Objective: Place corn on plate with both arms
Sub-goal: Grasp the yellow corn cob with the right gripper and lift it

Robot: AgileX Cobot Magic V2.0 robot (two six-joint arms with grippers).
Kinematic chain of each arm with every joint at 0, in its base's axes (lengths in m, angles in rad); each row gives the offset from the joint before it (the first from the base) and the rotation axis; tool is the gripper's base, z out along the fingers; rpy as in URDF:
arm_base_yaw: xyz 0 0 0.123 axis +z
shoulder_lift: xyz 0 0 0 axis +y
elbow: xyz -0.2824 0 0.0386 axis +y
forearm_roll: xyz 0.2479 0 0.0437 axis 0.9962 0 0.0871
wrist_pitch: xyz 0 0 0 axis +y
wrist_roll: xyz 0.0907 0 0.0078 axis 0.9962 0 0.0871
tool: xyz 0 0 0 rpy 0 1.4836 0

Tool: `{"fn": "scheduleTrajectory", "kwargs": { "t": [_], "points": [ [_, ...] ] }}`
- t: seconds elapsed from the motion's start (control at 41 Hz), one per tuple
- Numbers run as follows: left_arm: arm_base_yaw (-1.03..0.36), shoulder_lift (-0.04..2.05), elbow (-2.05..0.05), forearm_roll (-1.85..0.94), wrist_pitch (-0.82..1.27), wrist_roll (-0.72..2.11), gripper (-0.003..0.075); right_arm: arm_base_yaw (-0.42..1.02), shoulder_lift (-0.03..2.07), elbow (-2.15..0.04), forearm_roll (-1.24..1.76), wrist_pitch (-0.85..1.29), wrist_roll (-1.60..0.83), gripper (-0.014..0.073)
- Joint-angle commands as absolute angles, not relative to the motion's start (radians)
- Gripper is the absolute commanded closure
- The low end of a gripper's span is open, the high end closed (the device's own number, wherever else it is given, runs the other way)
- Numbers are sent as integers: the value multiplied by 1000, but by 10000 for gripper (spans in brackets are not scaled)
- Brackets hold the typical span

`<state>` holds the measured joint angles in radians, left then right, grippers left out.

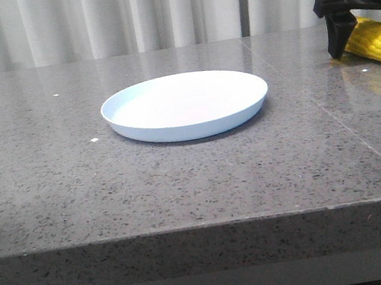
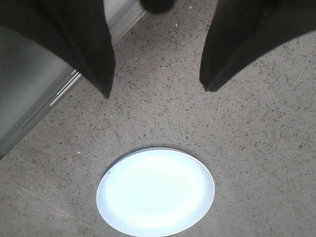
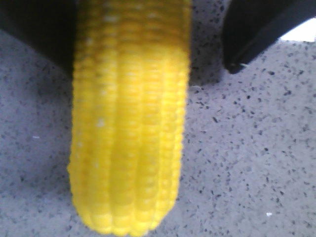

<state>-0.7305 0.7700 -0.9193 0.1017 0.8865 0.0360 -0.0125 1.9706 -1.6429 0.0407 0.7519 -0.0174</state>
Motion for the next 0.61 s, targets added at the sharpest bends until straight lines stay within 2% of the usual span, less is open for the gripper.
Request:
{"fn": "scheduleTrajectory", "kwargs": {
  "t": [0.0, 0.049, 0.098, 0.366, 0.585],
  "points": [
    [-739, 770, -946, 107, 819, 24, 331, -19, 1913, -1681, 29, 722, -28, 246],
    [-739, 770, -946, 107, 819, 24, 331, -19, 1910, -1684, 29, 725, -28, 311],
    [-739, 770, -946, 107, 819, 24, 331, -19, 1909, -1695, 29, 741, -28, 339],
    [-739, 770, -946, 107, 819, 24, 331, 27, 1809, -1725, 29, 817, -30, 333],
    [-739, 770, -946, 107, 819, 24, 331, 196, 1673, -1725, 36, 840, -41, 333]
  ]
}}
